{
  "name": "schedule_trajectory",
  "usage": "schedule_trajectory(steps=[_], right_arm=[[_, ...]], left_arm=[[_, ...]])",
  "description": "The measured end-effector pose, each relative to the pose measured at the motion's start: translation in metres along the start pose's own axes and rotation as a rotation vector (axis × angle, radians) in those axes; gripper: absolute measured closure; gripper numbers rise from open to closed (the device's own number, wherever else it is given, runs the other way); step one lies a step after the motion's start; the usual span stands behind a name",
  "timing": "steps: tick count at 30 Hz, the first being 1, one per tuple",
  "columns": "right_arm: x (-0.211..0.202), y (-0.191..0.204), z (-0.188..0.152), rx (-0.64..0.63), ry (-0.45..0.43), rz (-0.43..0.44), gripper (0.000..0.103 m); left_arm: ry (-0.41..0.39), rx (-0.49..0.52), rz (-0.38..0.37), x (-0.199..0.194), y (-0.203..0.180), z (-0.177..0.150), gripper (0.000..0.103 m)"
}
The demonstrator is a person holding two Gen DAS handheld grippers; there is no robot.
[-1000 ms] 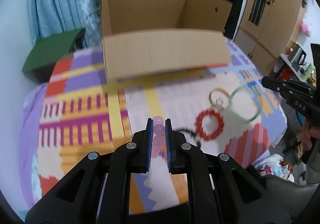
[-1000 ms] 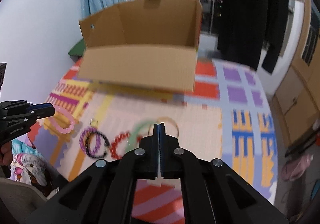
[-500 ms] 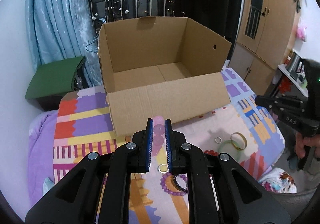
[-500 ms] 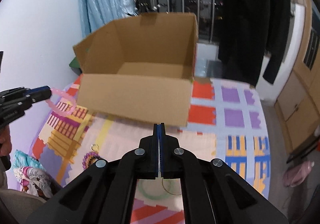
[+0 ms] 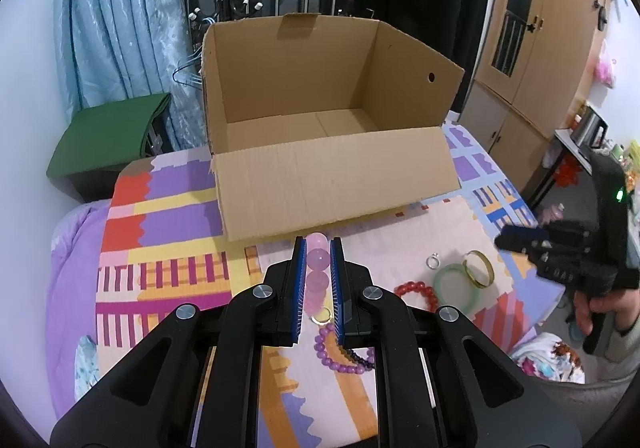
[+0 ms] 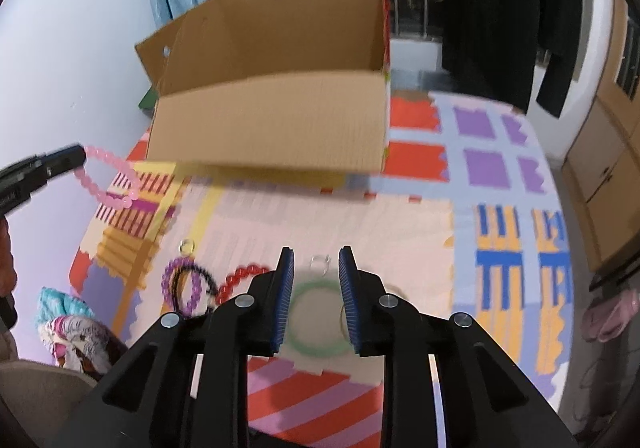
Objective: Organize jewelry
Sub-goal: 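Lift pink bracelet with left gripper while right gripper lifts green bangle toward box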
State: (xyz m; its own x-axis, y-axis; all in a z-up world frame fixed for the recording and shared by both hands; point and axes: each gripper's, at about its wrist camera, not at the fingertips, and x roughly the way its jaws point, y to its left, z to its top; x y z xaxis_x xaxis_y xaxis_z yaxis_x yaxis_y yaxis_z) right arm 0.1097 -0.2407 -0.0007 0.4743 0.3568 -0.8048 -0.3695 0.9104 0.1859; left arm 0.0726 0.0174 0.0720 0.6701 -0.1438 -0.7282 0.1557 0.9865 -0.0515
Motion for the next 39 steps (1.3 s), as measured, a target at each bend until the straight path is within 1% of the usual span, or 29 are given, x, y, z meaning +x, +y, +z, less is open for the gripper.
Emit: schedule_trajectory(steps=[4, 6, 7, 10, 12, 15, 17, 20, 26, 32, 34, 37, 38, 39], right_arm=[[0.017, 0.002, -0.020, -0.003, 0.075, 0.011, 0.080], [0.026, 0.006, -0.029, -0.051, 0.117, 0.048, 0.080], [0.029, 0.010, -0.033, -0.102, 0.136, 0.062, 0.080], [0.035, 0.022, -0.040, -0.261, 0.179, 0.059, 0.079], [0.041, 0.026, -0.040, -0.338, 0.212, 0.062, 0.079], [0.049, 0.029, -0.038, -0.421, 0.258, 0.064, 0.079], [0.058, 0.030, -0.038, -0.466, 0.306, 0.074, 0.079], [0.069, 0.033, -0.040, -0.520, 0.355, 0.059, 0.079], [0.080, 0.040, -0.045, -0.590, 0.397, 0.055, 0.079], [0.083, 0.043, -0.044, -0.640, 0.422, 0.043, 0.079], [0.083, 0.045, -0.044, -0.659, 0.428, 0.044, 0.081], [0.085, 0.049, -0.041, -0.676, 0.445, 0.059, 0.089], [0.087, 0.052, -0.041, -0.682, 0.449, 0.064, 0.094], [0.087, 0.052, -0.041, -0.686, 0.450, 0.062, 0.095]], left_arm=[[0.004, -0.007, -0.002, 0.001, 0.000, -0.001, 0.092], [0.003, -0.005, -0.004, 0.001, -0.001, -0.002, 0.092], [0.004, -0.003, -0.005, 0.001, -0.001, -0.003, 0.092], [0.004, 0.000, -0.008, 0.000, -0.002, -0.004, 0.092], [0.002, -0.006, -0.010, -0.001, 0.000, -0.005, 0.092], [0.004, -0.012, -0.016, -0.001, 0.001, -0.007, 0.092], [0.006, -0.014, -0.017, -0.001, 0.001, -0.009, 0.092], [0.012, -0.019, -0.011, -0.001, 0.003, -0.011, 0.092], [0.013, -0.047, -0.001, -0.002, 0.010, -0.018, 0.092], [0.019, -0.056, -0.015, -0.002, 0.010, -0.020, 0.092], [0.015, -0.059, -0.017, -0.002, 0.010, -0.020, 0.092], [0.015, -0.061, -0.018, -0.002, 0.009, -0.020, 0.092], [0.016, -0.060, -0.019, -0.002, 0.009, -0.020, 0.092], [0.016, -0.059, -0.020, -0.003, 0.009, -0.020, 0.092]])
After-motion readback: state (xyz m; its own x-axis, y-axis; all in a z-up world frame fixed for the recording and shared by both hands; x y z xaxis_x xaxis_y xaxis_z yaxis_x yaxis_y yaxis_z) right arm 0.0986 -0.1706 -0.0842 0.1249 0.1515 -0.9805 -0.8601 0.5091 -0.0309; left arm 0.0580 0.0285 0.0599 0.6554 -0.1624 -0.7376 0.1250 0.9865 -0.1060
